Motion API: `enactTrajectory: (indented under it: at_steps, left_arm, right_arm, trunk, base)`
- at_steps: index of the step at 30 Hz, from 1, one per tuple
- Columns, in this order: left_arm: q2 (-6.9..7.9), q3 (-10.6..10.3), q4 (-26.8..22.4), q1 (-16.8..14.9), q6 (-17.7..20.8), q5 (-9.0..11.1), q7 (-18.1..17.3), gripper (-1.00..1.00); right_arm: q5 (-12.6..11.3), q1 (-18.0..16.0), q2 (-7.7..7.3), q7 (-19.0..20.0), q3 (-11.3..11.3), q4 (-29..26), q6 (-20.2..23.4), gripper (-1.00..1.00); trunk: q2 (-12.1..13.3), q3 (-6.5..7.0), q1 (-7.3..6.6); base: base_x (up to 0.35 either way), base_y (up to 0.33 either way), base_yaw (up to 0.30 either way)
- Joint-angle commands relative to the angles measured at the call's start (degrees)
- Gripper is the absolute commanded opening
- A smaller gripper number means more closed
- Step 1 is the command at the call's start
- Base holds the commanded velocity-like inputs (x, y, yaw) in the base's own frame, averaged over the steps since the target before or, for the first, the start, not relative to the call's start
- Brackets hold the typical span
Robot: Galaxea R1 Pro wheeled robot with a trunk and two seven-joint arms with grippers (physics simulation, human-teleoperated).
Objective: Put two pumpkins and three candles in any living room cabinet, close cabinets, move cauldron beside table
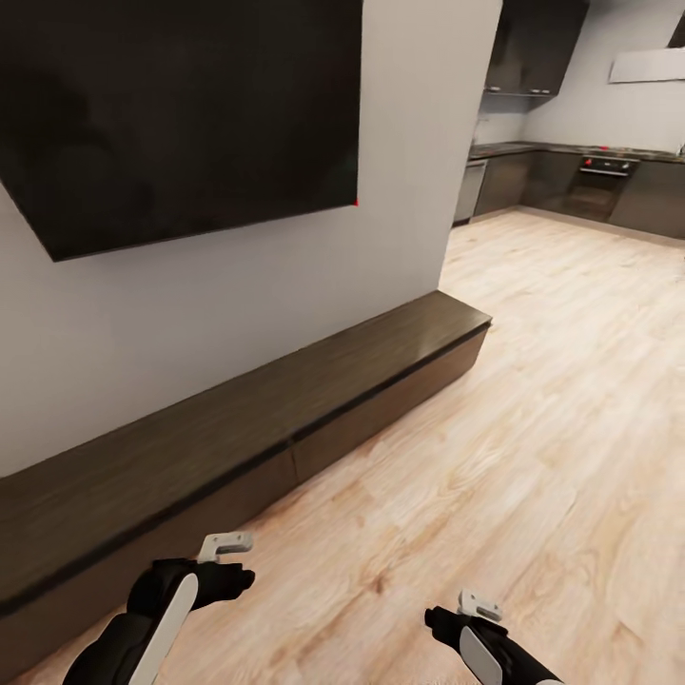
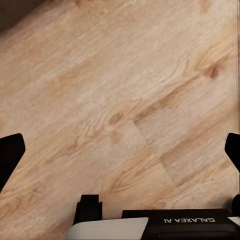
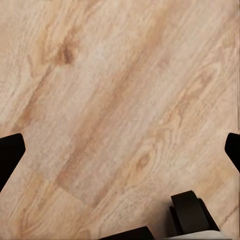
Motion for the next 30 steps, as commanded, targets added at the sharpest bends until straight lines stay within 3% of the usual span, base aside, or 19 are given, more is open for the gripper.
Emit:
enactTrajectory:
  at_steps: [1, 18, 24, 30]
  left_arm:
    - [-0.01, 0.0, 0.0, 0.0, 0.0, 0.0, 0.0, 1.0]
    - [-0.4, 0.1, 0.1, 0.0, 0.0, 0.1, 0.0, 1.0]
    - [-0.4, 0.1, 0.7, 0.0, 0.0, 0.1, 0.0, 1.0]
    - [-0.39, 0.1, 3.5, 0.0, -0.1, 0.1, 0.4, 1.0]
  right_arm:
    - [0.0, 0.0, 0.0, 0.0, 0.0, 0.0, 0.0, 1.0]
    - [0.0, 0.0, -0.02, 0.0, -0.2, 0.0, -0.1, 1.0]
    - [0.0, 0.0, -0.03, 0.1, -3.5, 0.0, -0.1, 1.0]
    - [0.0, 0.0, -0.02, 0.1, -4.4, 0.0, 0.0, 1.0]
  trunk:
    - [0.4, 0.15, -0.23]
    - [7.2, 2.7, -3.96]
    - [9.6, 3.77, -5.28]
    - [12.0, 4.84, -6.6]
  base:
    - [0.0, 0.0, -0.262]
    - [0.0, 0.0, -0.265]
    - [0.0, 0.0, -0.28]
    - [0.0, 0.0, -0.285]
